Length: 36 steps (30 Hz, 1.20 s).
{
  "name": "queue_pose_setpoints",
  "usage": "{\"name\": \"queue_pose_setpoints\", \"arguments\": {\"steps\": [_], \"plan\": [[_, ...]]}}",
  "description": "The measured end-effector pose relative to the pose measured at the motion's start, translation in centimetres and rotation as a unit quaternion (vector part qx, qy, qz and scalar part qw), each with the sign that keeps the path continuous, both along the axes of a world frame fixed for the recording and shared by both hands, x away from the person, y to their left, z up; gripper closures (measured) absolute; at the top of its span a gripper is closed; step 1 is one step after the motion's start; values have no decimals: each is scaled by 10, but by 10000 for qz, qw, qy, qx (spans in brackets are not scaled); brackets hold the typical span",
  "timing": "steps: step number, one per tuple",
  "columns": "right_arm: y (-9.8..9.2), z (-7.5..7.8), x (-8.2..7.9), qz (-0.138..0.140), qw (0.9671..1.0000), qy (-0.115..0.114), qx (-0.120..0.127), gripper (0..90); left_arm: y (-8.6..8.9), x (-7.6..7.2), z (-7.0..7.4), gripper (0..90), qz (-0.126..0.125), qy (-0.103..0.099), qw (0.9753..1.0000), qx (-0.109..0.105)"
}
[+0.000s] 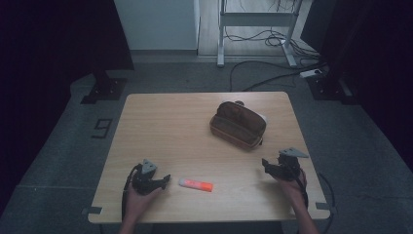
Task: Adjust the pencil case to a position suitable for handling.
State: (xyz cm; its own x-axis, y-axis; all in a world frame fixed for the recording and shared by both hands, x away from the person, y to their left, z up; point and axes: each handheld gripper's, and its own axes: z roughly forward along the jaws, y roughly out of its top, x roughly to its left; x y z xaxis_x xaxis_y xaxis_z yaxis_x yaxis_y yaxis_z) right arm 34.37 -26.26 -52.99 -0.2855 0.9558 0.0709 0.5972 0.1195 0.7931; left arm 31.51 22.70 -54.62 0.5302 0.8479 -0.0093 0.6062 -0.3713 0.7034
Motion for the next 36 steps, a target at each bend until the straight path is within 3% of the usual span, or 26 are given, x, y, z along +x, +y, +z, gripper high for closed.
{"name": "queue_pose_setpoints", "arguments": {"steps": [20, 36], "plan": [[12, 44, 23, 211, 9994, -270, 25, 214, 0, 0, 0, 282, 0, 2, 10000, 2], [17, 50, 38, 194, 9993, -305, 81, 219, 0, 0, 0, 282, 1, 1, 10000, 2]]}}
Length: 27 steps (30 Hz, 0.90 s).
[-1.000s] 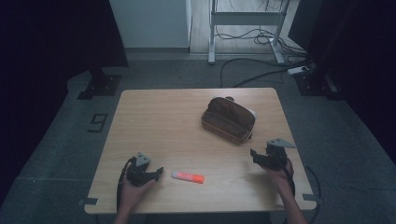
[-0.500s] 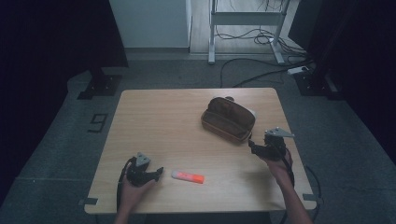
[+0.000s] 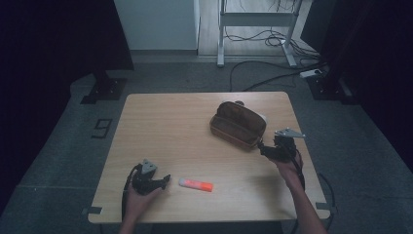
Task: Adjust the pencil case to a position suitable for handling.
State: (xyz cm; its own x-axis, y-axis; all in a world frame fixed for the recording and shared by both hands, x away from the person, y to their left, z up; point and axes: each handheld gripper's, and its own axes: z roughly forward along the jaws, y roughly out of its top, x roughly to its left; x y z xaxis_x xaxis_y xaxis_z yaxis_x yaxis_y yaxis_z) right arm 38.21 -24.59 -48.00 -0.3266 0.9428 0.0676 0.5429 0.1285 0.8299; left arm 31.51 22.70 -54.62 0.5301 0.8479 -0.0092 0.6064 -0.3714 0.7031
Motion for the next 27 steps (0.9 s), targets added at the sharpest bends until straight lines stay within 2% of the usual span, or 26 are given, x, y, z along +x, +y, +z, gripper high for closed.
{"name": "queue_pose_setpoints", "arguments": {"steps": [6, 12, 24, 27], "plan": [[2, 3, 10, -21, 10000, -10, 65, 225, 0, 0, 0, 283, 0, 0, 10000, 2], [5, 5, 23, -62, 10000, 26, -12, 227, 0, 0, 0, 282, 1, 1, 10000, 0], [0, 0, 47, -207, 9997, 87, -34, 229, 0, 0, 0, 282, 0, 2, 10000, 0], [-3, -2, 52, -235, 9997, 74, 52, 231, 0, 0, 0, 282, 2, 2, 10000, -4]]}}
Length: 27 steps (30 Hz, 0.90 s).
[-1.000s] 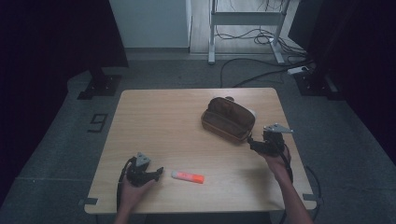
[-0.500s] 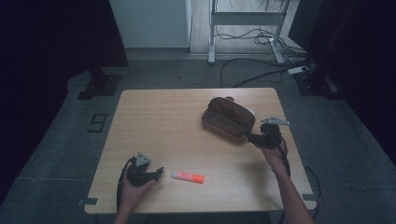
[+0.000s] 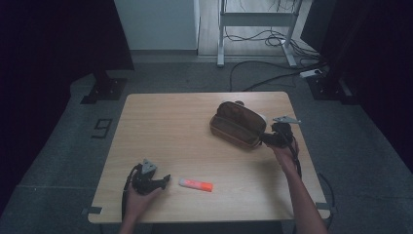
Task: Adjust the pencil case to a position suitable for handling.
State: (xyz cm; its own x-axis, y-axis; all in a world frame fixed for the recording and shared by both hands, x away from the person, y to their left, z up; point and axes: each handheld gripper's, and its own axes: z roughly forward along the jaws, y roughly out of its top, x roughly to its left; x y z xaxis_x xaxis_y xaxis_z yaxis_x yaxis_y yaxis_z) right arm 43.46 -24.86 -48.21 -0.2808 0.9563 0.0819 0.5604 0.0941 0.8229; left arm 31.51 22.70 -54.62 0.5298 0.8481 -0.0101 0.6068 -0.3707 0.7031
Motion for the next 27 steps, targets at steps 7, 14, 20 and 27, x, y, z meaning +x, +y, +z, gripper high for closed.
{"name": "queue_pose_setpoints", "arguments": {"steps": [7, 14, 20, 27], "plan": [[-4, -4, 15, -83, 9999, 64, -29, 224, 0, 0, 0, 282, -5, 2, 10000, 4], [-6, -10, 26, -105, 9999, 54, 48, 220, 0, 0, 0, 282, 3, -1, 10000, -1], [-9, -17, 34, -105, 9997, 99, 176, 218, 0, 0, 0, 282, 2, -3, 10000, -1], [-11, -24, 41, -76, 9994, 71, 338, 209, 0, 0, 0, 282, -2, -1, 10000, 3]]}}
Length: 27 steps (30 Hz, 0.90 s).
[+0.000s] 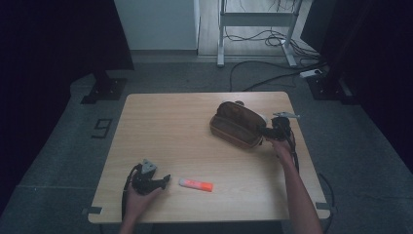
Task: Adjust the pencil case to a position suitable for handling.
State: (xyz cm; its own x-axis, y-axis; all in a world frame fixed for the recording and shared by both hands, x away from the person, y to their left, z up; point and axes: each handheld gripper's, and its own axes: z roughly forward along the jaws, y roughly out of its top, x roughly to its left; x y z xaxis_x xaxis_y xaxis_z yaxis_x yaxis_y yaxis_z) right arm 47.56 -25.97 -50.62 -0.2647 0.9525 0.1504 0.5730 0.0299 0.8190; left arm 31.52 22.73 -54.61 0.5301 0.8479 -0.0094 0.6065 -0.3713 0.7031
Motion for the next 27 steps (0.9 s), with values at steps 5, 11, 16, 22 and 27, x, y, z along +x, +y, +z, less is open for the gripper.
{"name": "queue_pose_setpoints", "arguments": {"steps": [5, 11, 16, 22, 27], "plan": [[3, 2, 8, 20, 10000, 64, -43, 198, 0, 0, 0, 282, -2, 1, 10000, -4], [4, -3, 15, 146, 9999, -17, 73, 240, 0, 0, 0, 282, -7, 2, 10000, -3], [7, -10, 18, 188, 9998, -15, -23, 354, 0, 0, 0, 282, -5, 2, 10000, 1], [9, -8, 20, 256, 9993, -256, -8, 443, 0, 0, 0, 282, -6, 0, 10000, -3], [9, -8, 20, 327, 9990, -294, 32, 564, 0, 0, 0, 282, -6, -1, 10000, -1]]}}
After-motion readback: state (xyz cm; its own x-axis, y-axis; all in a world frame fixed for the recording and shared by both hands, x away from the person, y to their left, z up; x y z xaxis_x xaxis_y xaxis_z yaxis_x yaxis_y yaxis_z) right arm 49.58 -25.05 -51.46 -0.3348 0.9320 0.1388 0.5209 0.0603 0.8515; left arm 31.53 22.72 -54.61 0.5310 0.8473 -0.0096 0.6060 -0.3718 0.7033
